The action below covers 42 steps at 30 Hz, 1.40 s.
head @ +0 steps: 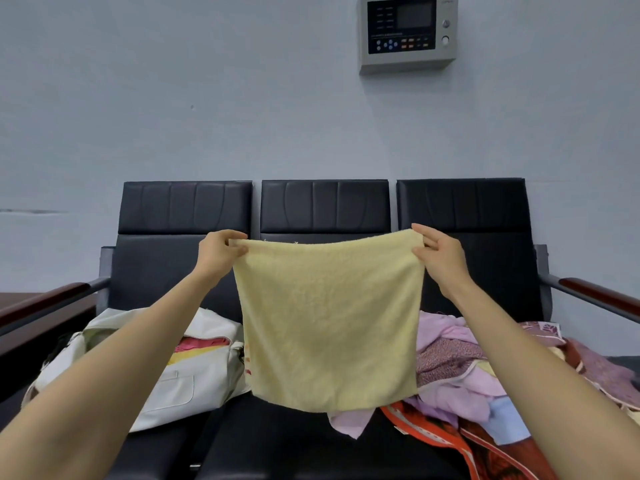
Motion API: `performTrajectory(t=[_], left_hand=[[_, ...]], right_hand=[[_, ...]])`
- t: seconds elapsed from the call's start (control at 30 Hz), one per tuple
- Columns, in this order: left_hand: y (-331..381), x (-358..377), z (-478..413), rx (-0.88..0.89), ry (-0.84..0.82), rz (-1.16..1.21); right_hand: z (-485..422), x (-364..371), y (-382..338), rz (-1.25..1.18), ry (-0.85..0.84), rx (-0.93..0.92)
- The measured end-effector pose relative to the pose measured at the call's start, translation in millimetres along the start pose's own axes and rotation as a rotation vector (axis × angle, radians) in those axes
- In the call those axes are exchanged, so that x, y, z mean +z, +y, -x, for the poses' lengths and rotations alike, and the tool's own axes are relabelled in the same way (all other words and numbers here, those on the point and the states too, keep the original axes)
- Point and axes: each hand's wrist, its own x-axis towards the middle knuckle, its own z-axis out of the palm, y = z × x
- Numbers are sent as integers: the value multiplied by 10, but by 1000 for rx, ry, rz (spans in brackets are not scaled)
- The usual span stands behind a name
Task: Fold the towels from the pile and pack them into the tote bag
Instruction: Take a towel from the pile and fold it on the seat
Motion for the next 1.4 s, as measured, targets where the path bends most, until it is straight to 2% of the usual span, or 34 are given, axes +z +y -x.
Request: performTrajectory(t=[0.1,0.23,0.43,0.57,0.67,0.73,0.8,0.87,1.0,1.07,1.17,1.23,1.3,1.4], left_hand=[[16,49,16,28,14,-73],[-7,77,40,76,13,-169],[28,32,143,119,70,-88],[83,-43,170,118,87,0],[109,-34,123,-89,26,191],[33,16,111,-255,-97,288],[-102,119,136,-337,-219,286],[-257,232,152,-301,-214,265],[-310,339,130,-209,6,382],[-233,331,129,-169,60,468],[-186,283,165,-93,90,411],[-243,244,243,-92,78,366],[-390,230,399,-140,28,326],[-687,223,785,-242,-122,234]], right_hand=[[35,41,9,17,53,-67],[63,65,48,18,241,-159],[82,17,7,231,351,-331],[118,-40,-83,113,172,-201],[78,-48,-136,120,27,106],[58,-40,-100,128,-79,313],[28,-23,45,88,-197,386],[4,25,234,-30,-245,376],[-26,135,427,-303,-114,255],[-38,159,437,-374,-95,177],[38,146,363,-432,-101,125],[127,103,379,-355,-123,147],[270,37,453,-172,-168,182],[527,-79,620,77,-259,225]])
